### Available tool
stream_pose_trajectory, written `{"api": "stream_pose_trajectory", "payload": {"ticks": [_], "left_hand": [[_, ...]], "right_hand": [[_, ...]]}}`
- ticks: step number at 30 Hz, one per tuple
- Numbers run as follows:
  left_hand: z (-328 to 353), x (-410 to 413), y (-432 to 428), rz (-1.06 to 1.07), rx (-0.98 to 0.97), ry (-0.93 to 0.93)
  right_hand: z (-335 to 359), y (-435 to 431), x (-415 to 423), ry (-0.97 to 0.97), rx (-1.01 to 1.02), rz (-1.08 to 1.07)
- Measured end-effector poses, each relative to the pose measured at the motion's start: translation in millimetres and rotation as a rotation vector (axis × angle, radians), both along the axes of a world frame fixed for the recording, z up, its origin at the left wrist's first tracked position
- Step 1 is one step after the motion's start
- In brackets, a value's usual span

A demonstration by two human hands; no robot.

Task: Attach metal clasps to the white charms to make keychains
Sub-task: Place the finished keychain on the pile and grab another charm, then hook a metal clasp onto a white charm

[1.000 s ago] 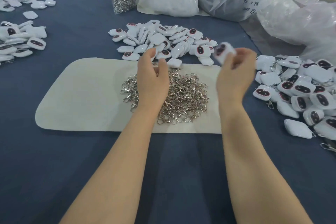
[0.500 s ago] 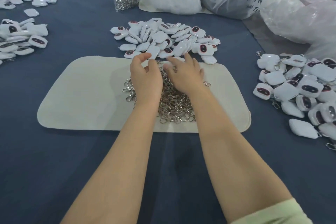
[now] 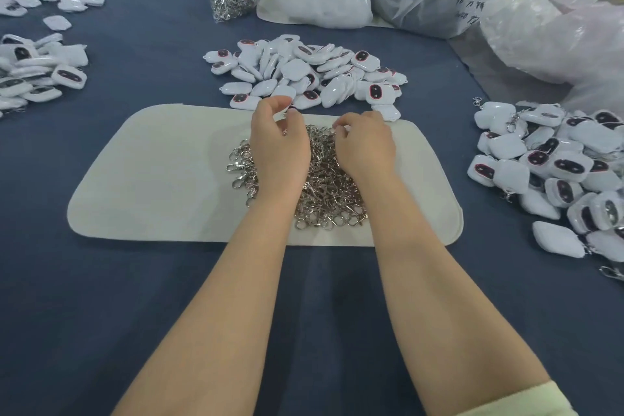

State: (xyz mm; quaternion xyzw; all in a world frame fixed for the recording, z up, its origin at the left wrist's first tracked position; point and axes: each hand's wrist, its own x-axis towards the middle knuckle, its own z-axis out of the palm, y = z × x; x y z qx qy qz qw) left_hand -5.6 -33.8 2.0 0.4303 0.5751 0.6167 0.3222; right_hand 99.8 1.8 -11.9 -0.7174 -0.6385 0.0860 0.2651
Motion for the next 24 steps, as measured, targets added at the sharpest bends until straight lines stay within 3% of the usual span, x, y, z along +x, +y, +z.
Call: {"api": "stream_pose_trajectory", "payload": {"ticks": [14, 16, 19, 20, 24], "left_hand": [[-2, 1, 1, -0.077, -0.015, -0.011], [-2, 1, 2, -0.086, -0.024, -0.036], [-2, 1, 4, -0.145, -0.064, -0.051], [-2, 2, 4, -0.179, -0.078, -0.077], [3, -2, 4, -0.198, -0.076, -0.185]], "right_hand": [[3, -1, 9, 0.125, 0.077, -0.12], [9, -4, 9, 0.281, 0.159, -0.108], [21, -16, 0, 0.765, 0.243, -0.006], [23, -20, -3, 0.829, 0.245, 0.051], [23, -30, -11, 0.764, 0.119, 0.329]]}}
